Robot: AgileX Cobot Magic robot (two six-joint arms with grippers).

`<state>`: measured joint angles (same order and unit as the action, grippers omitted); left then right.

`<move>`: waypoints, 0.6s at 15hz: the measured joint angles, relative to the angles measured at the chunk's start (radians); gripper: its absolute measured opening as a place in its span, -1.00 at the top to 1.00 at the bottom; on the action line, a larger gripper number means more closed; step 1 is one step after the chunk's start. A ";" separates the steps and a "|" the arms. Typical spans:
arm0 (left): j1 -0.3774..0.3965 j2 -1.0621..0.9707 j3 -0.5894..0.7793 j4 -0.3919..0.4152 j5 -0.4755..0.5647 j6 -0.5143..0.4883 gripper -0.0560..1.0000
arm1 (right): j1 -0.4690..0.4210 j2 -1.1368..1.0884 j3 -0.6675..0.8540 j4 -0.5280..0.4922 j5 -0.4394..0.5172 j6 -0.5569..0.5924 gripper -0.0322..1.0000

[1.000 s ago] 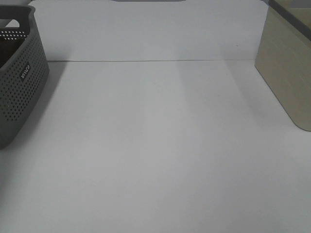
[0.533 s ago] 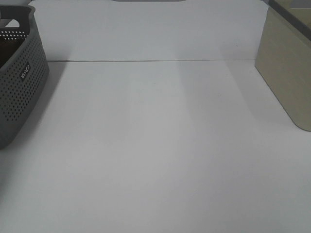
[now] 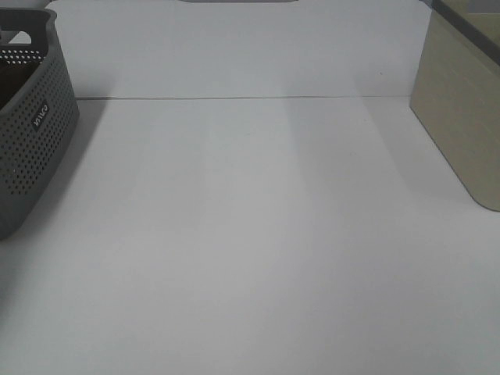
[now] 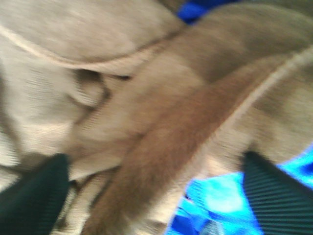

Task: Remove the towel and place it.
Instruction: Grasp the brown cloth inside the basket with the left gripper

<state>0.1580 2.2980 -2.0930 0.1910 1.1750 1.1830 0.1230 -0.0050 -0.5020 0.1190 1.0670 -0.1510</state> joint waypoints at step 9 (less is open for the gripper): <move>0.000 0.000 0.000 0.001 -0.029 -0.032 0.80 | 0.000 0.000 0.000 0.000 0.000 0.000 -0.55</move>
<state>0.1580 2.2980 -2.0930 0.1920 1.1460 1.1510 0.1230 -0.0050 -0.5020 0.1190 1.0670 -0.1510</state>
